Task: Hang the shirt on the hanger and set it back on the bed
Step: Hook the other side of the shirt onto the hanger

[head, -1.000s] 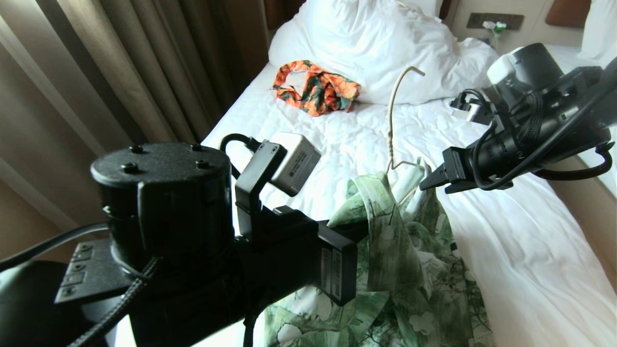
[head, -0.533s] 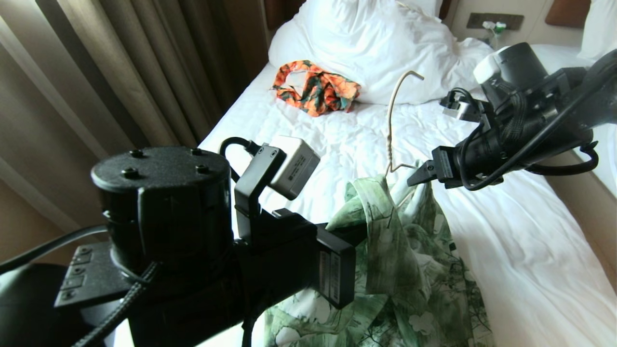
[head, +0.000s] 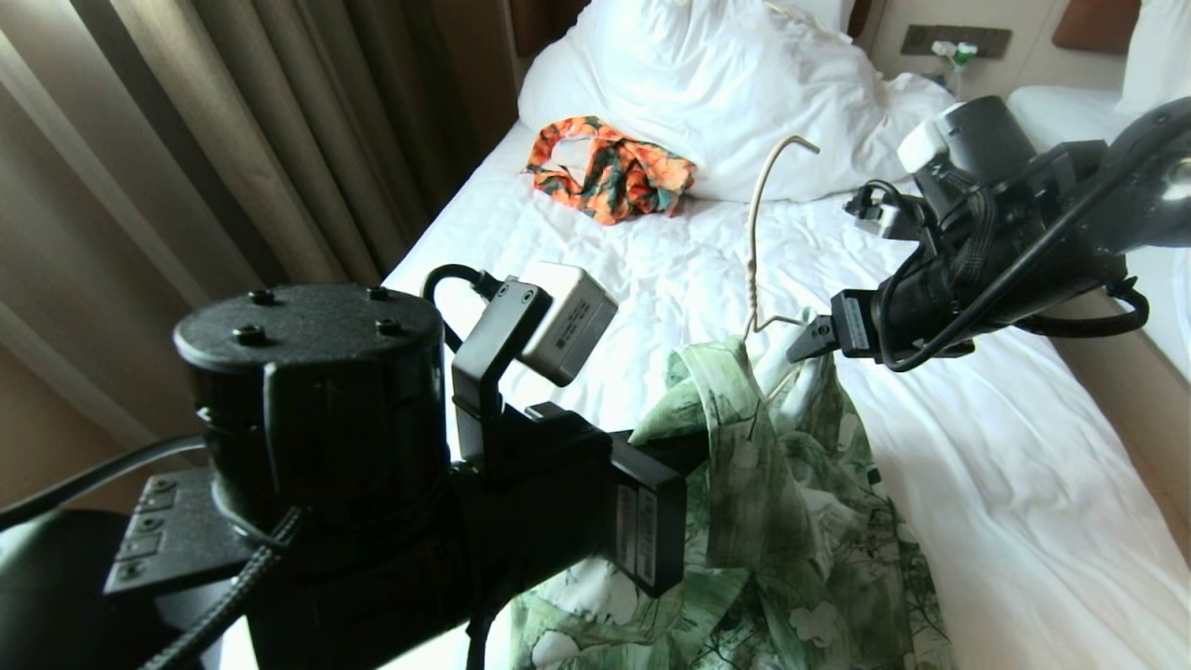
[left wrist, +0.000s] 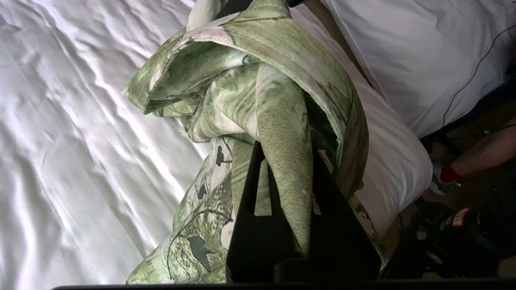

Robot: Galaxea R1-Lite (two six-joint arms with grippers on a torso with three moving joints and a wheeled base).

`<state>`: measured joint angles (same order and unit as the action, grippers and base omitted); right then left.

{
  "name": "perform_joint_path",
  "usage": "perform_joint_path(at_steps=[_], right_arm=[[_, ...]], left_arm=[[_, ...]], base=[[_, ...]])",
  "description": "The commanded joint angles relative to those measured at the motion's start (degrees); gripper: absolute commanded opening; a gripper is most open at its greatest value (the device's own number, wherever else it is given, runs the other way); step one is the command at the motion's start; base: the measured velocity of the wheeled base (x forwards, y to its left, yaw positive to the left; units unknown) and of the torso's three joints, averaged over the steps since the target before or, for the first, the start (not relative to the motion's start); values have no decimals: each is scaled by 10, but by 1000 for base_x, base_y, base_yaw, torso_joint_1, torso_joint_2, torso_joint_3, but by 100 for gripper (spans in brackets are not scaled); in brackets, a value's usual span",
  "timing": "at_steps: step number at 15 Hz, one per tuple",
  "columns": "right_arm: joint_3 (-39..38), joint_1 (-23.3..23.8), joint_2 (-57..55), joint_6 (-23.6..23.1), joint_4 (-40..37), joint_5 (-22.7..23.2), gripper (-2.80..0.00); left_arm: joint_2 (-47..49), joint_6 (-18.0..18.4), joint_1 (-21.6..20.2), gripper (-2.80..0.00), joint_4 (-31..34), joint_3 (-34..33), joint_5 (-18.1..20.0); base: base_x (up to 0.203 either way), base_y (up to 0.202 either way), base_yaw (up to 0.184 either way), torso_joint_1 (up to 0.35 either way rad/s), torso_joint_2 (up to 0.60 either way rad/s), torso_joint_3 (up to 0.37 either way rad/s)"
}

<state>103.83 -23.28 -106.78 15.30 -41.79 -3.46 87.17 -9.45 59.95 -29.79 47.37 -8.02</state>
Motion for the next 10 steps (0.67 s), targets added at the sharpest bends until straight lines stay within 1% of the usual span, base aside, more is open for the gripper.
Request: perform_joint_path(at_steps=[1,7,10], right_arm=[[4,0,-4,1,-2,-4,0],[11,0,-19,-3,-2,-32,0],[18,0,-25,-3,-2,-36,0]], left_arm=[[0,0,1,-280,-2,1,-1],[1,-2,0,-280,-2,0,-1],[1,-1,0,-280,-2,0,-1]], base=[[0,0,0,0,0,0],[0,0,0,0,0,0],[0,0,0,0,0,0]])
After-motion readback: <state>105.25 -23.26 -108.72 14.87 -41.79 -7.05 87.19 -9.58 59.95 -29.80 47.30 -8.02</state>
